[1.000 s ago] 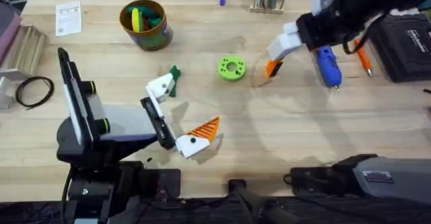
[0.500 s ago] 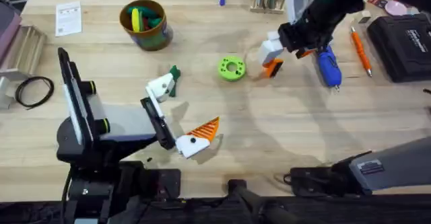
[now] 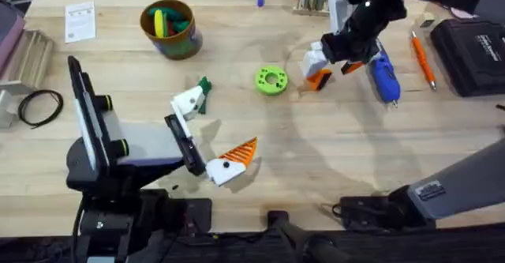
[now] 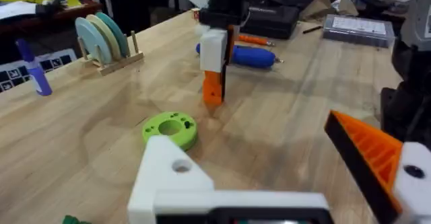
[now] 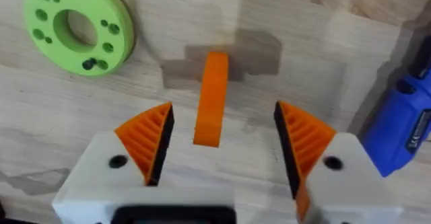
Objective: Pick up the gripper from the table and insert it into the empty holder that is missing its gripper. Then pick up a screw, insert it into the mounting hole, and use the screwdriver to tighten it. Finally, clean up the table by picking up the vegetable and placing it into the bucket.
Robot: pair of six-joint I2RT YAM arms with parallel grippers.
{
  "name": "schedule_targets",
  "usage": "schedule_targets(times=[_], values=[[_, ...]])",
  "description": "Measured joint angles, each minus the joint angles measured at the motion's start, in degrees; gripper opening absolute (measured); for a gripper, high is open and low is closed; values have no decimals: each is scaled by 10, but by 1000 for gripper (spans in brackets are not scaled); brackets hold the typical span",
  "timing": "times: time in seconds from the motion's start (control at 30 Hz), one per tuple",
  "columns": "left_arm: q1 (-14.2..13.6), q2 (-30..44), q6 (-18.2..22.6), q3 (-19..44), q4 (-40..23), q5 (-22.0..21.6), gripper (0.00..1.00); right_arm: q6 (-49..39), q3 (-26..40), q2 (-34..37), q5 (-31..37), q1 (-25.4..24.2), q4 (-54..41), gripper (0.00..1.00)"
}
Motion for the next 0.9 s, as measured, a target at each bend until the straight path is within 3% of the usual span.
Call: schedule_targets(times=[0.13, 0.4, 0.57, 0.73, 0.9], values=[[0, 0, 0, 0, 0, 0, 985, 5, 0, 2, 0, 9, 2, 846], [0, 0, 0, 0, 0, 0, 986, 20, 0, 2, 2, 19, 2, 666], [0, 0, 0, 0, 0, 0, 986, 28, 0, 2, 6, 19, 2, 437], [0, 0, 0, 0, 0, 0, 986, 35, 0, 2, 9, 19, 2, 32], [0, 0, 0, 0, 0, 0, 986, 35, 0, 2, 9, 19, 2, 12]])
